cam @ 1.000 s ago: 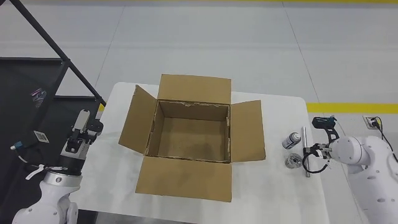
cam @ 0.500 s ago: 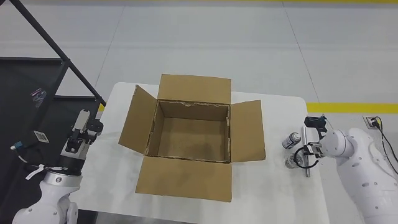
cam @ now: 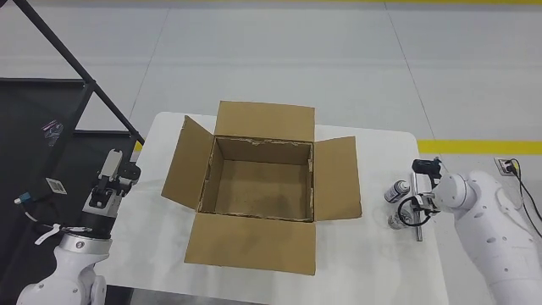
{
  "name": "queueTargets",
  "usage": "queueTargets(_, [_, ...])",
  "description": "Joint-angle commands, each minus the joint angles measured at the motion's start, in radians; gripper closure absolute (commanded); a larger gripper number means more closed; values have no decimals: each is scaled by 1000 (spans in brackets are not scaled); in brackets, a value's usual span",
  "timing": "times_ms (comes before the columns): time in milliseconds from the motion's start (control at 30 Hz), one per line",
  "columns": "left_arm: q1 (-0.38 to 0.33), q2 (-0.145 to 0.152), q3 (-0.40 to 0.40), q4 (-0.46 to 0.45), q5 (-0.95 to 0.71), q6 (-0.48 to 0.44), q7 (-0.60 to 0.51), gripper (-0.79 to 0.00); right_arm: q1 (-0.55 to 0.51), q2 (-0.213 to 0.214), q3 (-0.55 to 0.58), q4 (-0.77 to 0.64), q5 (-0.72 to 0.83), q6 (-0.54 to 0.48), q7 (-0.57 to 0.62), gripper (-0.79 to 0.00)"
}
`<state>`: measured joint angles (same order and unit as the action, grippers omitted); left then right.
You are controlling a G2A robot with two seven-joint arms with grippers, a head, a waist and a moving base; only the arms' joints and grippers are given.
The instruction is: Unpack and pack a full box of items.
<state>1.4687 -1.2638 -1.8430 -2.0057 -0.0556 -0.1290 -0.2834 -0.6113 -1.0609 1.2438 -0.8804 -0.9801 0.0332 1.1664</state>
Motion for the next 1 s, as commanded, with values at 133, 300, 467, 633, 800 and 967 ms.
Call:
queueTargets(133, [0,0,0,0,0,0,0,-785,22,-7,-18,37,7,-8,-10,-268])
queueTargets(300, [0,0,0,0,0,0,0,-785,38,-13,-33,65,14,-14,-15,-265])
queueTargets(467, [0,0,0,0,0,0,0,-785,52,-20,-47,93,20,-18,-22,-259])
queueTargets(633, [0,0,0,0,0,0,0,-785,66,-24,-56,122,22,-20,-29,-132])
queueTargets(800, [0,0,0,0,0,0,0,-785,82,-23,-50,138,27,-19,-42,0])
queueTargets(967, [0,0,0,0,0,0,0,-785,86,-11,-22,92,15,-3,-53,0])
